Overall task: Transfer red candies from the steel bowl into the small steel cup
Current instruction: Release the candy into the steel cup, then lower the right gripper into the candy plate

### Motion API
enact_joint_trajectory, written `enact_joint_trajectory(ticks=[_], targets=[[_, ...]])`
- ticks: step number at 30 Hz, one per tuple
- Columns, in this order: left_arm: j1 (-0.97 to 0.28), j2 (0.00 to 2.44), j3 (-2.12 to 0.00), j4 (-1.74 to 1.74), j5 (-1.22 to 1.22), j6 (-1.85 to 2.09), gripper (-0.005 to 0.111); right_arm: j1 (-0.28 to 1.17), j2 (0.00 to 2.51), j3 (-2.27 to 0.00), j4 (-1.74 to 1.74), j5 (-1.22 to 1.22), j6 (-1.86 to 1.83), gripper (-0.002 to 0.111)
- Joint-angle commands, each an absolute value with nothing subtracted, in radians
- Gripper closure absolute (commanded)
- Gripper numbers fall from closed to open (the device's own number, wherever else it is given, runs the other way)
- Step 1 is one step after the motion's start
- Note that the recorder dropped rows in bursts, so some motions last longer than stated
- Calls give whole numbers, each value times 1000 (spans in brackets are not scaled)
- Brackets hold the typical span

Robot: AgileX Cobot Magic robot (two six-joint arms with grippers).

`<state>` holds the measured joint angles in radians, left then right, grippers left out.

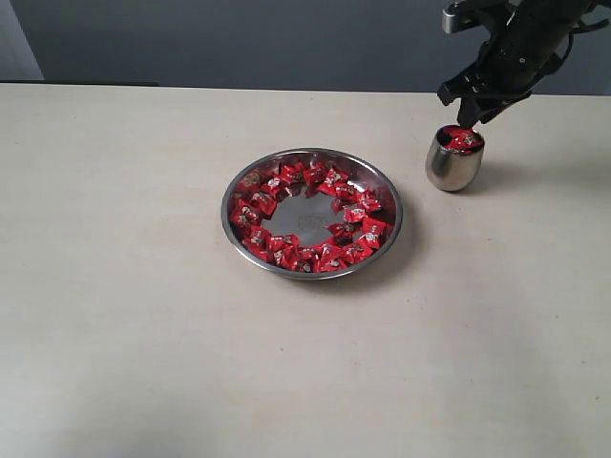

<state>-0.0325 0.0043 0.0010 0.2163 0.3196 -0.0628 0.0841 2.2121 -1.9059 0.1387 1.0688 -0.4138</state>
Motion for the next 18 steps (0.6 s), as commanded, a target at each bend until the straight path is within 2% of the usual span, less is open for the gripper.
enact_joint_trajectory(ticks=[1, 9, 18], targets=[[-33, 0, 0, 219, 313, -68, 106, 78, 2215, -1905, 204, 1082, -414, 76], [-33, 0, 0, 219, 313, -68, 106, 149, 2215, -1905, 542, 1151, -574, 76], [-33, 0, 0, 219, 313, -68, 106, 354, 2278, -1905, 546, 1064, -640, 76]])
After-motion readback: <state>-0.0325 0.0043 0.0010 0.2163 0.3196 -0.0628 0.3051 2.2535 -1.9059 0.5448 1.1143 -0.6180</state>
